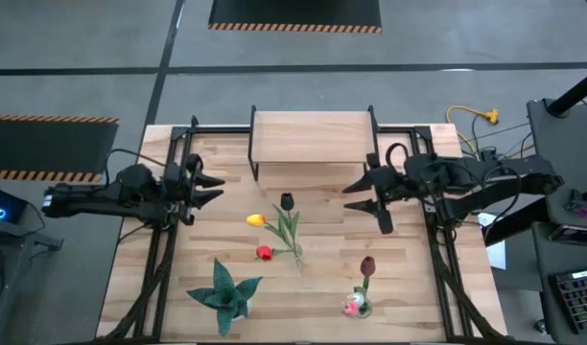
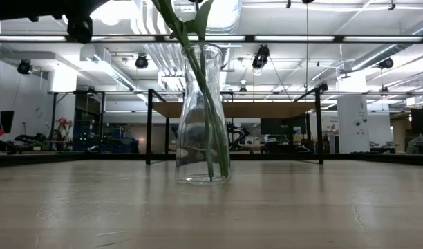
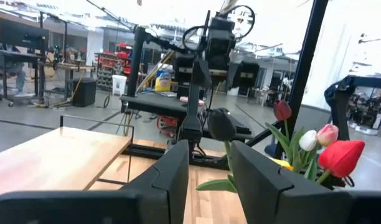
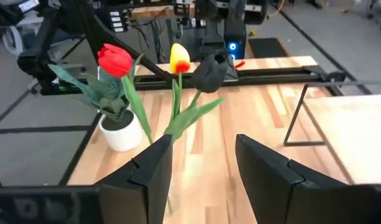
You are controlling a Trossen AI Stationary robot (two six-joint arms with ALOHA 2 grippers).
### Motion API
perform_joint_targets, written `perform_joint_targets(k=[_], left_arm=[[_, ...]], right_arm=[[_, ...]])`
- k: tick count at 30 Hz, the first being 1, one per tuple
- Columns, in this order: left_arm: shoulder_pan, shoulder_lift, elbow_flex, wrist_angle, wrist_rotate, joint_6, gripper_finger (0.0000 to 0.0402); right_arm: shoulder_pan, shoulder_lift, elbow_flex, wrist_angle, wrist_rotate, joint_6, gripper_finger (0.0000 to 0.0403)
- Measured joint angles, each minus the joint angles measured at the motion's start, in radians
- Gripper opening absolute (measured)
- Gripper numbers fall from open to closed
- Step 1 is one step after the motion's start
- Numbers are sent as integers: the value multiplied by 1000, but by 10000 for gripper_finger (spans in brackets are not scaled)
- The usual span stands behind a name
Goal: Pick and place flowers into a vace then onto a shelf
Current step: Put the bottom transparent vase with the flowers on the shelf
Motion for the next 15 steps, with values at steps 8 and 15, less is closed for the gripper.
perform_joint_targets(k=[8, 15], left_arm=[[0, -11, -14, -32, 0, 1, 102], [0, -102, -23, -152, 0, 30, 48]], right_arm=[[0, -22, 0, -63, -100, 78, 167], [9, -79, 0, -94, -149, 80, 165]])
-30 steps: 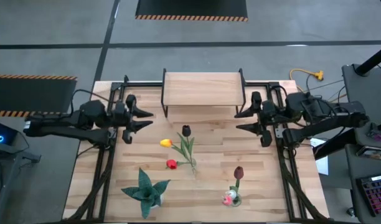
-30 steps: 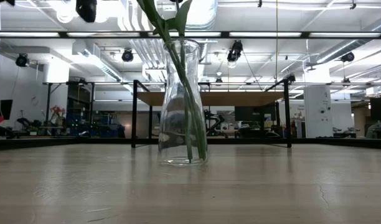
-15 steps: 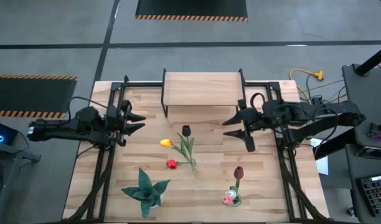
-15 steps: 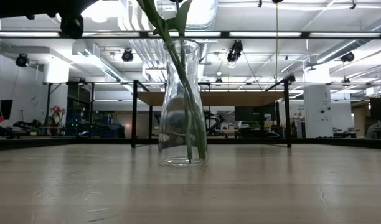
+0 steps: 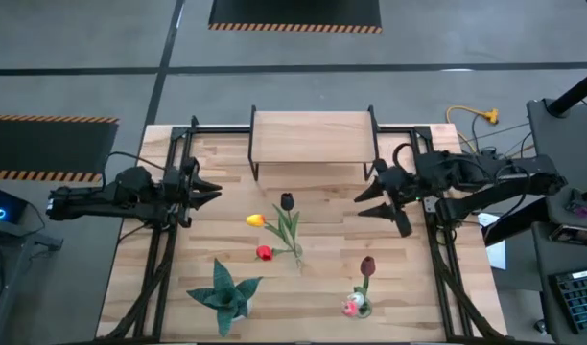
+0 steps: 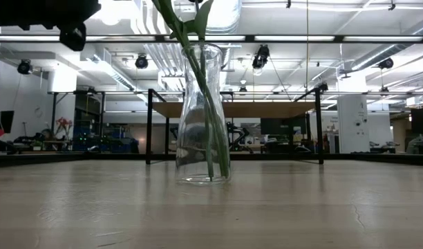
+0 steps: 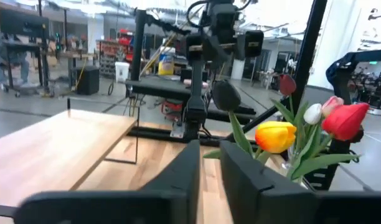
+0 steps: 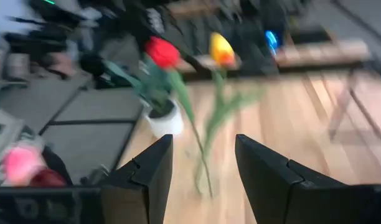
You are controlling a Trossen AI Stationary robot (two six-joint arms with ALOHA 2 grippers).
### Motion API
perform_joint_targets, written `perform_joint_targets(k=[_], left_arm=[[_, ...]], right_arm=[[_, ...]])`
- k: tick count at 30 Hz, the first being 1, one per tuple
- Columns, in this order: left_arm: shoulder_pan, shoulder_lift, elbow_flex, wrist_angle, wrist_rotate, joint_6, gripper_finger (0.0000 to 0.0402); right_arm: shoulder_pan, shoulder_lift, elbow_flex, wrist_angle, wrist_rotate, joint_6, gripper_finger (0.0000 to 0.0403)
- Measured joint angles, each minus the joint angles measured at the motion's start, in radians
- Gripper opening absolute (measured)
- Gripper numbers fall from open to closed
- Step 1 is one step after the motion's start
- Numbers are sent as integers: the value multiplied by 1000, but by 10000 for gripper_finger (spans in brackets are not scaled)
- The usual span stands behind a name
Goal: Pick and place flowers into a vace then onto a shelf
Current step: Put the bottom transparent vase with the flowers on the shelf
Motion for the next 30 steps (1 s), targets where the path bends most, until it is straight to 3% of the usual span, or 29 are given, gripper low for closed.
perform_joint_targets(k=[4, 11, 17, 23, 30], left_arm=[[0, -91, -57, -2, 1, 1, 6], [0, -273, -215, 30, 1, -72, 1], [0, -252, -294, 144, 3, -96, 0], [-1, -242, -289, 170, 2, -144, 0], [0, -242, -226, 171, 1, -145, 0]], right_arm=[[31, -19, 0, 107, -22, -116, 152], [31, 0, -6, 123, -13, -159, 124], [28, 79, 19, 160, 2, -200, 124], [28, 50, 22, 92, 75, -113, 155], [31, -37, 21, -139, 64, -41, 240]])
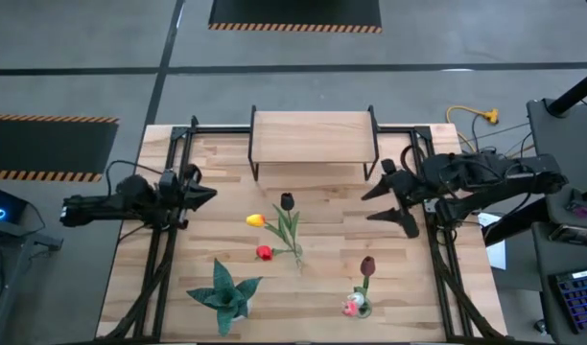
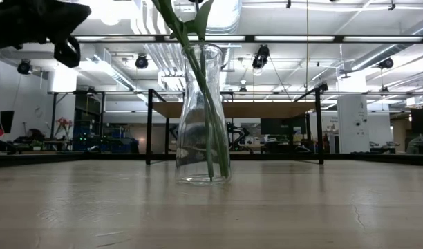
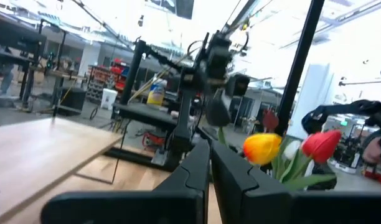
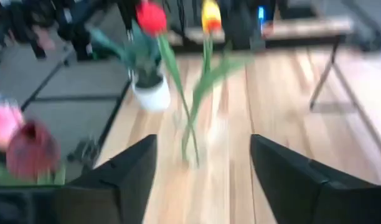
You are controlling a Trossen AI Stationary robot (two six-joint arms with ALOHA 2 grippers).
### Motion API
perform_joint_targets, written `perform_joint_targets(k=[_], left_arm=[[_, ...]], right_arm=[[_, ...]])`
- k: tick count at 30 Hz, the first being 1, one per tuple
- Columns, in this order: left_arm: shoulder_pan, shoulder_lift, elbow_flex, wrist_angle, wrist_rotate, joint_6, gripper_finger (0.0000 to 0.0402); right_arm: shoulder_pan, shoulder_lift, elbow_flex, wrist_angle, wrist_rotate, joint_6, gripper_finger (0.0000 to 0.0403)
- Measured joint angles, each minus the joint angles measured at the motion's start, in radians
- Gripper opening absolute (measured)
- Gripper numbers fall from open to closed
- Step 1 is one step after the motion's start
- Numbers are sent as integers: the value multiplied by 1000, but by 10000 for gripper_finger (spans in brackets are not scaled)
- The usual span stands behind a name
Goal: Pick and place flowers into a vace then onto a shelf
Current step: Put the bottom transparent vase with the flowers on the shelf
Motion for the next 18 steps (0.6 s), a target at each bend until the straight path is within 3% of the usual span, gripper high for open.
perform_joint_targets(k=[5, 9, 13, 18], left_arm=[[0, 1, 29, 0, -1, 7, 0], [0, 1, 38, -1, -1, 74, 0], [0, 1, 47, -1, -19, 104, 0], [0, 2, 50, -1, -33, 105, 0]], right_arm=[[20, -40, -6, -238, -103, 130, 299], [114, -50, -47, -306, -163, 203, 320], [262, -52, -128, -244, -163, 242, 319], [459, -60, -255, 11, -120, 350, 304]])
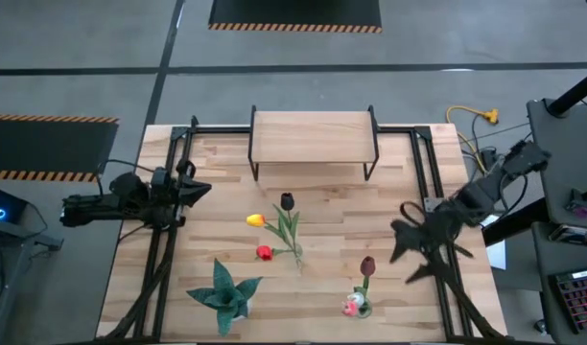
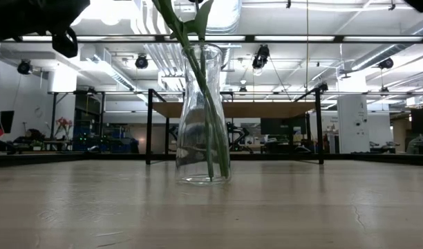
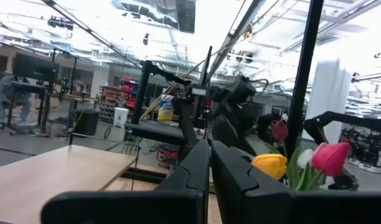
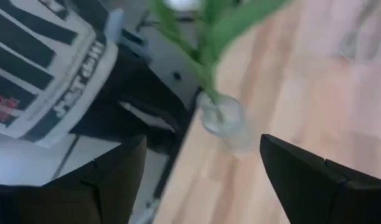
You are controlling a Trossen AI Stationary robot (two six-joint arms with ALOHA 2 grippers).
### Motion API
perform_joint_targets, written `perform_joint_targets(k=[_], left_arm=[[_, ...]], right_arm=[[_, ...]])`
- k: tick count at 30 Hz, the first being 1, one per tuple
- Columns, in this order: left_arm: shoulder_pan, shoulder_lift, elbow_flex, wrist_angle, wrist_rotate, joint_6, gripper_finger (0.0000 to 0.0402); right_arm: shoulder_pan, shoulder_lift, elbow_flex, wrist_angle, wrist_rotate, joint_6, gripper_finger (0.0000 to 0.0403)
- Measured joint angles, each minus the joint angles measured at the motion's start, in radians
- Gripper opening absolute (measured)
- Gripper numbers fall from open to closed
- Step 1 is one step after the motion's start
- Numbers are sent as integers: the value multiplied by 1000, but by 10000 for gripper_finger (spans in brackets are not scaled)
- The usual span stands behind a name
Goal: Pick and place flowers into a vace then onto a shelf
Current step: Put the bottom transparent vase with the flowers on the shelf
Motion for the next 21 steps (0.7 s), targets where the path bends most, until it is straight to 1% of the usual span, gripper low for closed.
perform_joint_targets(k=[1, 4, 7, 8, 10, 12, 15, 19, 21], left_arm=[[0, 2, 0, 0, -1, 0, 0], [0, 9, -1, 0, -1, 0, 0], [0, 18, -1, 0, -20, -2, 0], [0, 20, -1, 0, -25, -3, 0], [0, 20, -2, 0, -32, -3, 0], [0, 20, -2, 0, -54, -3, 0], [0, 20, -2, 0, -54, -3, 0], [0, 30, -2, 0, -55, -3, 0], [0, 39, -3, 0, -54, -3, 0]], right_arm=[[38, -1, -28, 56, 32, 16, 300], [141, 7, -103, 196, 174, 43, 292], [213, 35, -164, 312, 296, 52, 286], [230, 46, -182, 340, 313, 64, 285], [252, 76, -205, 383, 310, 73, 284], [263, 113, -213, 397, 300, 103, 283], [270, 177, -215, 443, 308, 146, 283], [269, 287, -214, 535, 345, 70, 283], [269, 343, -214, 584, 386, 76, 283]])
